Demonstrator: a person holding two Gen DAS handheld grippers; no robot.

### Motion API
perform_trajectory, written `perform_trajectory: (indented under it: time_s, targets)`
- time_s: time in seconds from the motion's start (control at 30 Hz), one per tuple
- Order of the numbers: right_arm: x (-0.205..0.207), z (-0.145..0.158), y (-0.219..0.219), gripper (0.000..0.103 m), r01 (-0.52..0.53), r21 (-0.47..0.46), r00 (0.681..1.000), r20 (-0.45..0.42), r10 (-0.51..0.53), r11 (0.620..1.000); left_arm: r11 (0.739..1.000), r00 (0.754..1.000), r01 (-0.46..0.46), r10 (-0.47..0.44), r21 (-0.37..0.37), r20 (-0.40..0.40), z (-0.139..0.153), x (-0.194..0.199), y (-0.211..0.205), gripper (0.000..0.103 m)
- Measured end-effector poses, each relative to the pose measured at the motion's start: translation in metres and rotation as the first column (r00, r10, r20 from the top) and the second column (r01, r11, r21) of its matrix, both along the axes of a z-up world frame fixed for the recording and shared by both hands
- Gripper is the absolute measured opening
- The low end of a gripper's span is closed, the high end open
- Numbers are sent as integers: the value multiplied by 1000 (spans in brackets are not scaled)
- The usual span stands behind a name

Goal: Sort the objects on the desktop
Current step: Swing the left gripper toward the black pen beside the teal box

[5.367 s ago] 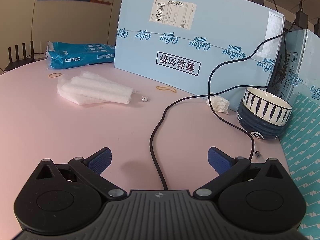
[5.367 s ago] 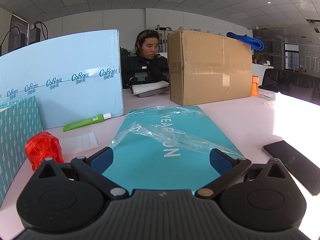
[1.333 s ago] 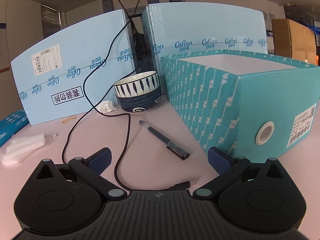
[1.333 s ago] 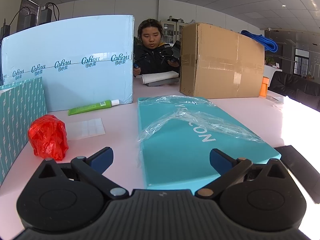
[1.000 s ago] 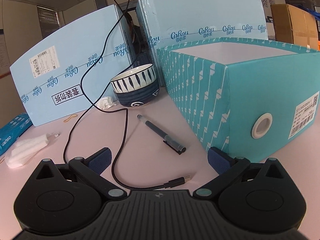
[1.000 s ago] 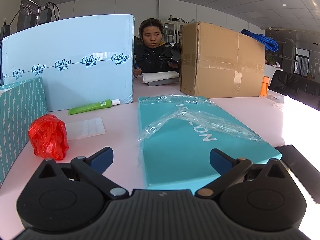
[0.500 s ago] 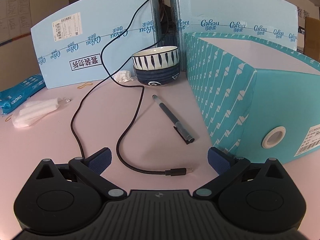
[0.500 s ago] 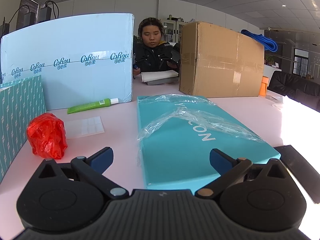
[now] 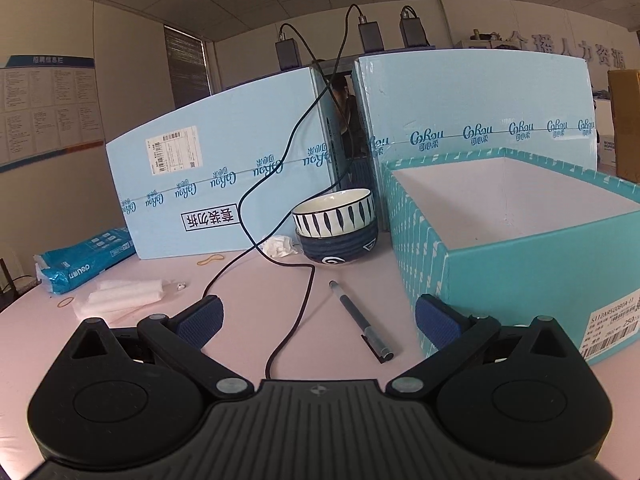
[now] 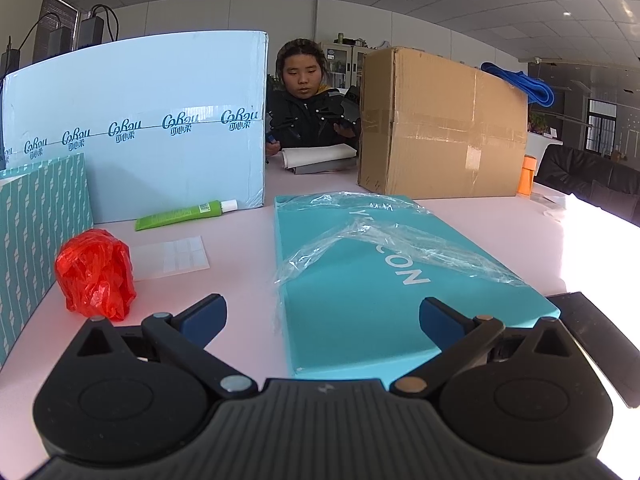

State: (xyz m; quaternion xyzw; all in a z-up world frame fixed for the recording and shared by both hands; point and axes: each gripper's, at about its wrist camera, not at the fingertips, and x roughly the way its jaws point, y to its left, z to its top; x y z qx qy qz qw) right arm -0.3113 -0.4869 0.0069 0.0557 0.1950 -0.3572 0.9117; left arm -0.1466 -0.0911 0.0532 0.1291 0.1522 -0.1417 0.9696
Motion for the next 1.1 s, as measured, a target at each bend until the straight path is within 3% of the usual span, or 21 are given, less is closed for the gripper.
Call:
perform_trajectory:
  time_s: [0.23, 0.4, 0.73, 0.93, 1.03, 1.1]
  targets:
    - [-1, 0, 0, 103, 1, 0, 1000, 8, -1, 1000, 998, 998, -62, 62, 15, 7, 4, 8, -7, 101]
    - [1, 1, 0, 103, 2, 1, 1000, 4, -2, 1000, 998, 998, -57, 57, -1, -12, 3, 10, -9, 81]
    - [1, 0, -1, 103, 4, -2, 1000, 7, -4, 1000, 998, 998, -58, 57, -9, -35, 4, 11, -13, 63]
    - [-1, 0, -1, 103, 6, -3, 1000, 10, -6, 1000, 998, 998, -57, 57, -4, -30, 2, 11, -12, 64]
    - [1, 0, -2, 103, 6, -3, 1000, 7, -6, 1000, 997, 996, -78, 78, -7, -35, 0, 13, -11, 81]
    - [1, 0, -2, 103, 7, -4, 1000, 5, -7, 1000, 997, 996, -78, 77, -24, -40, -1, 14, -7, 83]
